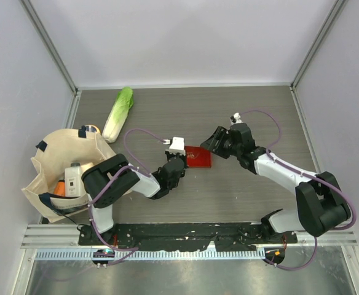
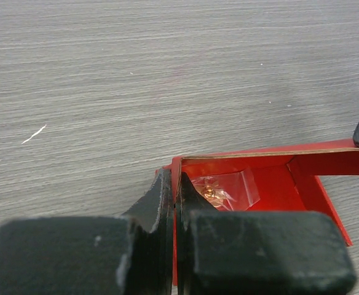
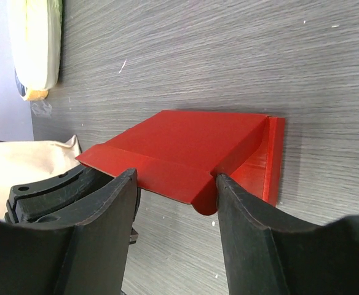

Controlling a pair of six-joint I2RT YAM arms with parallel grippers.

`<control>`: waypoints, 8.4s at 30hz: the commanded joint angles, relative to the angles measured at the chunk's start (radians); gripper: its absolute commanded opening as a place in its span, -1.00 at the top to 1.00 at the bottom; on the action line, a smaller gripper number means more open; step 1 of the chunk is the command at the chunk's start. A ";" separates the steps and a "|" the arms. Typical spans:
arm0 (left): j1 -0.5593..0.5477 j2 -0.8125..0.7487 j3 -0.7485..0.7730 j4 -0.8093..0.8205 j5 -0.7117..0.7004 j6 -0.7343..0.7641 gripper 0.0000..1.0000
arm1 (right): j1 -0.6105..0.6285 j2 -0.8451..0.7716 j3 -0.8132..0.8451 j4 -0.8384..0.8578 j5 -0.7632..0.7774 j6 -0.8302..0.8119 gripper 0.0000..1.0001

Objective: Fold the paper box

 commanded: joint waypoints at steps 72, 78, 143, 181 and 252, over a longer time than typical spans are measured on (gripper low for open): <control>0.096 -0.192 0.175 -0.760 0.805 -0.281 0.64 | 0.074 -0.226 -0.145 -0.136 0.249 -0.226 -0.04; 0.096 -0.192 0.171 -0.791 0.795 -0.261 0.62 | 0.056 -0.165 -0.085 -0.089 0.160 -0.307 -0.18; 0.322 -0.091 0.251 -0.737 0.866 -0.629 -0.32 | -0.234 0.221 -0.312 0.368 -0.205 -0.166 0.91; 0.484 -0.605 0.022 -1.035 1.294 -1.184 0.55 | 0.869 -0.369 -0.082 -0.054 0.862 -0.882 -0.39; 0.291 -0.622 -0.045 -0.693 1.213 -0.036 0.13 | 0.455 -0.032 0.139 -0.548 0.037 -0.692 0.68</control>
